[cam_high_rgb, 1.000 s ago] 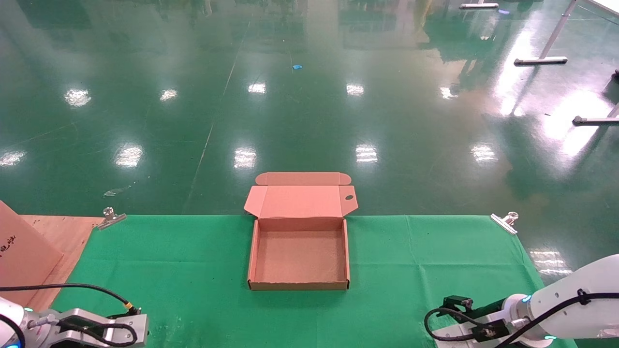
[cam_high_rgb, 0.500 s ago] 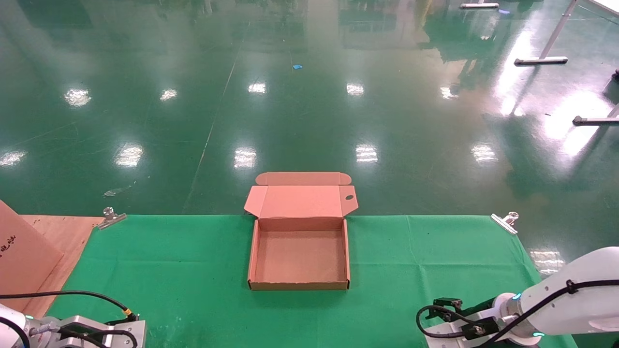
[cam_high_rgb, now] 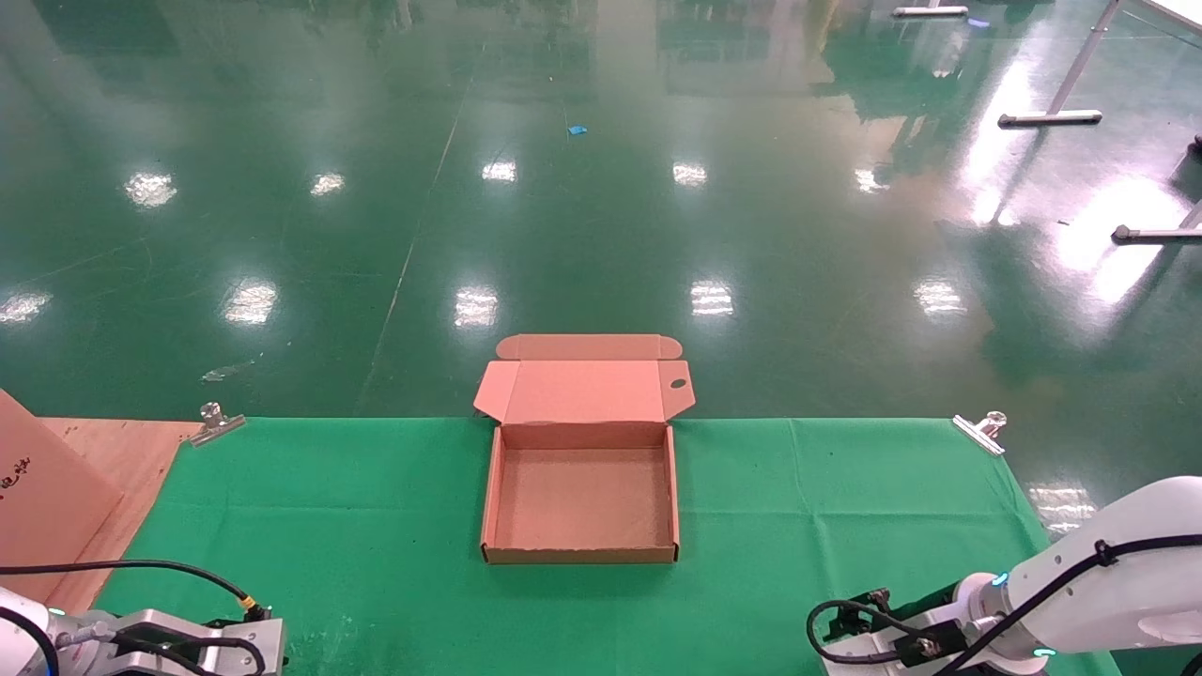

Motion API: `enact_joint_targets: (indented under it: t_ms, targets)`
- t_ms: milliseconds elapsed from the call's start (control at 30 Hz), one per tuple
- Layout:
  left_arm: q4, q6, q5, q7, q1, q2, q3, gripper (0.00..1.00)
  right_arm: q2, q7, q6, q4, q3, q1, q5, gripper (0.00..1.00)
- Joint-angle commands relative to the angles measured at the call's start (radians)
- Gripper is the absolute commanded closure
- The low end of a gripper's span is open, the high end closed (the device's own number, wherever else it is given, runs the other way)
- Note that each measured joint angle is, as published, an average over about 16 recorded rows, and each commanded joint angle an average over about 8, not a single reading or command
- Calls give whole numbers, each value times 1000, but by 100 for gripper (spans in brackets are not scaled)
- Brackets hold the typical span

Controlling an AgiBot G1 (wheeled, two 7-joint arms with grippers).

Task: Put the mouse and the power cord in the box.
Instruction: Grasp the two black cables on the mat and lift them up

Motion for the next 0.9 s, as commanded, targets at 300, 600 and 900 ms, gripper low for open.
enact_joint_targets:
  t_ms: [300,600,900]
  targets:
    - [15,9,-8,14,-9,-3,-4,100,3,-18,-8,-13,2,-1,9,100]
    - [16,22,-9,17,-15,-1,-4,100,15,-30,-19,-12,8,0,22,100]
    - [-20,54,-8,10,-31,-14,-3,100,49,-21,-55,36,24,9,50,100]
